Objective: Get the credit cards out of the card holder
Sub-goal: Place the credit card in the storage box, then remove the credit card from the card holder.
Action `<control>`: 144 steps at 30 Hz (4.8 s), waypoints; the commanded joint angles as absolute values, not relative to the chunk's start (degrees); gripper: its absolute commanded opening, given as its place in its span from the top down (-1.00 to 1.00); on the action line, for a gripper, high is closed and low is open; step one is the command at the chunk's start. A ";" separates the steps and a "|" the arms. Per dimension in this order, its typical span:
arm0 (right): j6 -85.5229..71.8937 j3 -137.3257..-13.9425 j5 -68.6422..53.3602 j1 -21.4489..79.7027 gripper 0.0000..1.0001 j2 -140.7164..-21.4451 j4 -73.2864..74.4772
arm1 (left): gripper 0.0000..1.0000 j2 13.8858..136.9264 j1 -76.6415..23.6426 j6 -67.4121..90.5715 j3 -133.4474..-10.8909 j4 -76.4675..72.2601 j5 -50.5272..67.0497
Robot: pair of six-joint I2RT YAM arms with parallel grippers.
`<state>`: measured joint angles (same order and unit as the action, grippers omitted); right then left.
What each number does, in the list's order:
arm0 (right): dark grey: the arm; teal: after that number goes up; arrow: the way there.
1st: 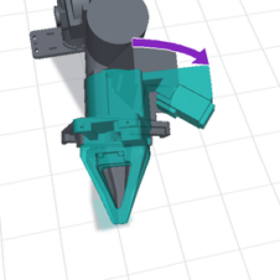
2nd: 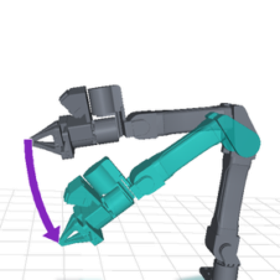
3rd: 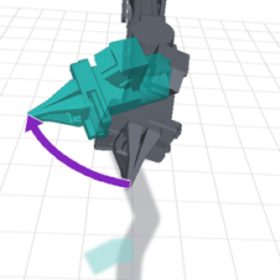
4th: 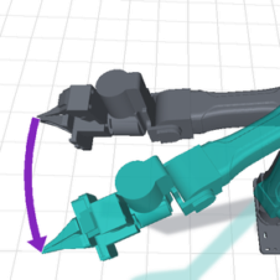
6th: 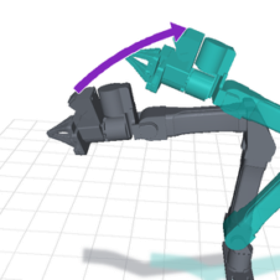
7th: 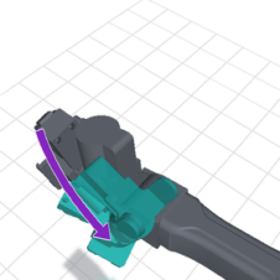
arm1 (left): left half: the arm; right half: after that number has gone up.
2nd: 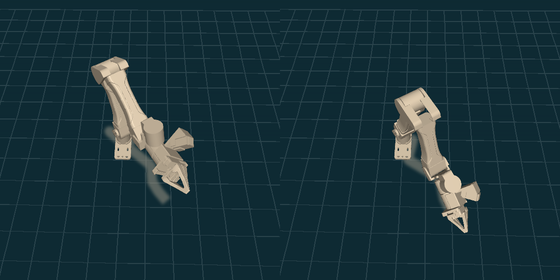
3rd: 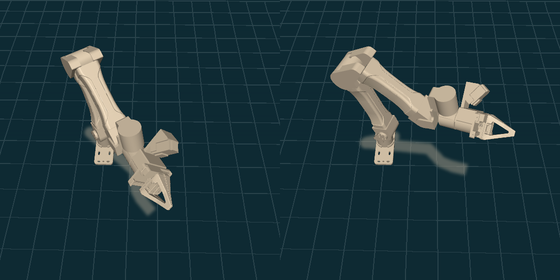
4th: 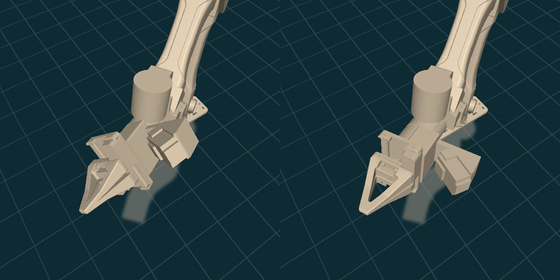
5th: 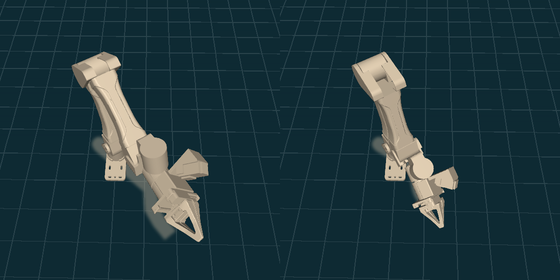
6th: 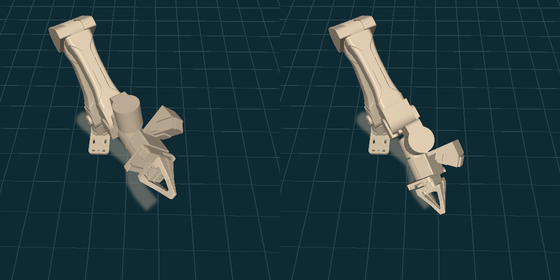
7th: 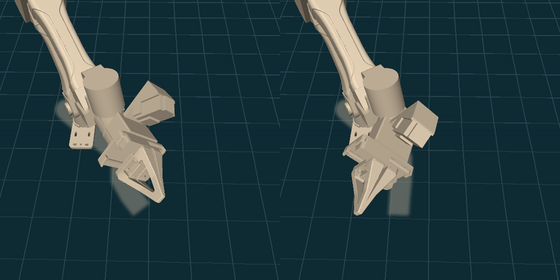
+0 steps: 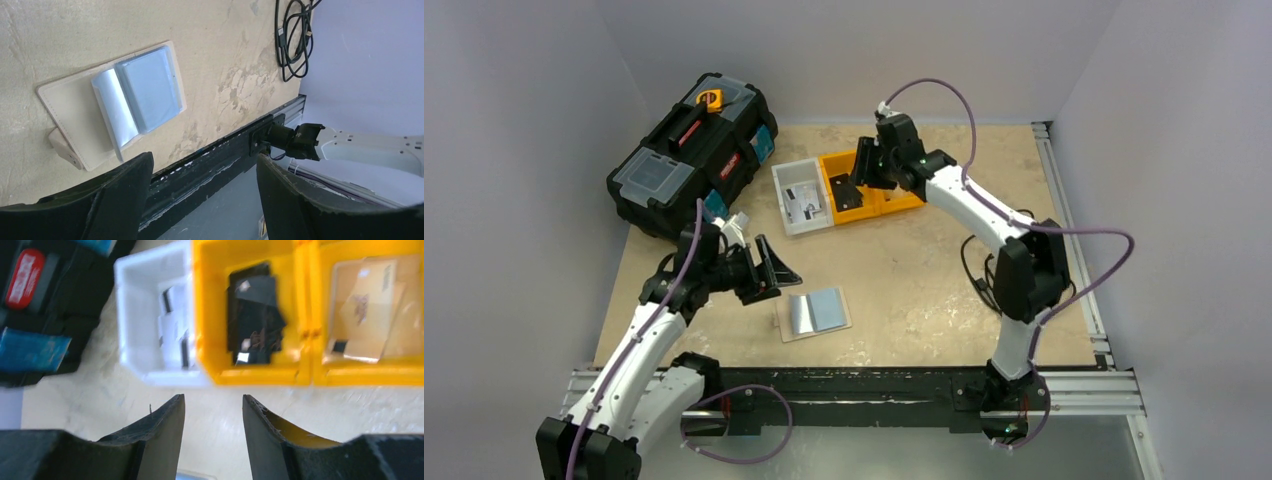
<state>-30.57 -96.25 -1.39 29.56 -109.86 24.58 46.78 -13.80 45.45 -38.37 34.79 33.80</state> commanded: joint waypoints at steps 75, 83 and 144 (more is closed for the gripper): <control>-52.21 -44.83 -1.94 55.86 0.46 -86.14 1.81 | 0.88 72.10 -53.10 52.12 -36.46 19.33 -3.54; -51.95 -50.20 -2.05 58.62 0.46 -91.71 1.65 | 0.53 66.30 -52.24 53.11 -38.23 30.78 -10.15; -53.00 -36.32 1.03 44.30 0.09 -71.20 8.55 | 0.16 98.05 -64.78 46.78 -58.58 41.28 -17.04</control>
<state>-54.02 -36.40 0.54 44.49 -71.88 8.62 95.90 -64.45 45.91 -58.37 39.70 -13.87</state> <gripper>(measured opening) 0.459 0.434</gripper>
